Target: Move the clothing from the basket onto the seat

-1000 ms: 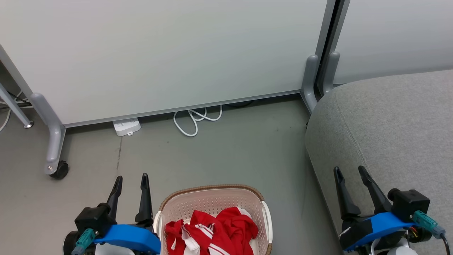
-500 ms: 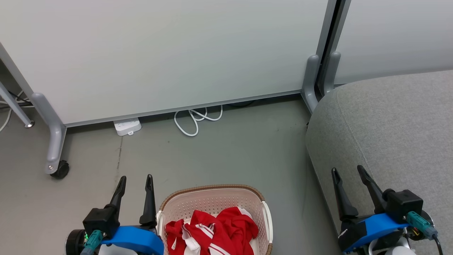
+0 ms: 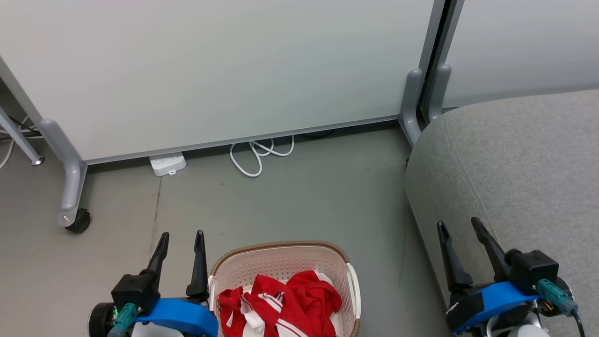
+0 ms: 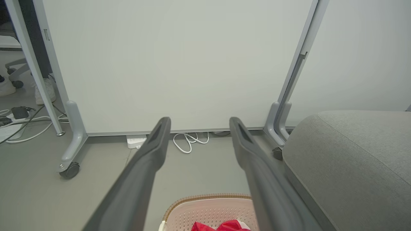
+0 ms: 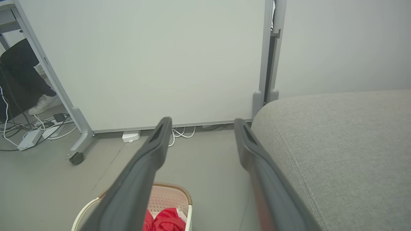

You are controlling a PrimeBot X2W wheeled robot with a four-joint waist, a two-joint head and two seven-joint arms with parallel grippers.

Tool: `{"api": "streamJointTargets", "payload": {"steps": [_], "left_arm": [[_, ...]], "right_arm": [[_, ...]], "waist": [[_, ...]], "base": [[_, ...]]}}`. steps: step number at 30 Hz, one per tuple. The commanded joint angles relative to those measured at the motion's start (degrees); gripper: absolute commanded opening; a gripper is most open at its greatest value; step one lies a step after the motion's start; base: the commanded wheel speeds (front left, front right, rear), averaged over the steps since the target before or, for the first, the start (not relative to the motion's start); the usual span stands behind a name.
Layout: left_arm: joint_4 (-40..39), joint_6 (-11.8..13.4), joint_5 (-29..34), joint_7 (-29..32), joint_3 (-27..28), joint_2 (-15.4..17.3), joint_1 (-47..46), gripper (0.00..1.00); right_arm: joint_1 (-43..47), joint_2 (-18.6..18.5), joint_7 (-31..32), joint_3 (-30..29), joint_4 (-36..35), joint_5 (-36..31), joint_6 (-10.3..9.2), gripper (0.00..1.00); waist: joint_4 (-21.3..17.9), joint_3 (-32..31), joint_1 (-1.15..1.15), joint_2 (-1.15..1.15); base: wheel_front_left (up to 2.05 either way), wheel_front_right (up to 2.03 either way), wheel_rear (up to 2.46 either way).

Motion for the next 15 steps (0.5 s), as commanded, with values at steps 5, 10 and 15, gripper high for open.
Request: {"api": "streamJointTargets", "payload": {"steps": [5, 10, 15], "left_arm": [[1.1, 0.1, -0.7, -0.3, 0.0, 0.1, -1.1, 1.00], [3.6, -0.5, -1.0, -0.3, -0.3, 0.3, -2.5, 1.00], [8.4, -1.1, -1.3, 0.2, -1.1, 0.8, -5.9, 1.00]], "right_arm": [[-1.7, -0.4, -0.2, 1.3, -0.8, 0.6, 0.03, 1.00], [-4.2, -0.3, -0.2, 3.1, -1.8, 1.1, 0.03, 1.00], [-8.8, -0.3, -0.9, 5.7, -3.3, 1.9, 0.03, 1.00]], "waist": [[-1.3, 2.1, 0.00, 0.00], [-3.9, 5.5, 0.00, 0.00], [-8.0, 11.8, 0.00, 0.00]], "base": [[0.00, 0.00, 0.00], [0.00, 0.00, 0.00], [0.00, 0.00, 0.00]]}}
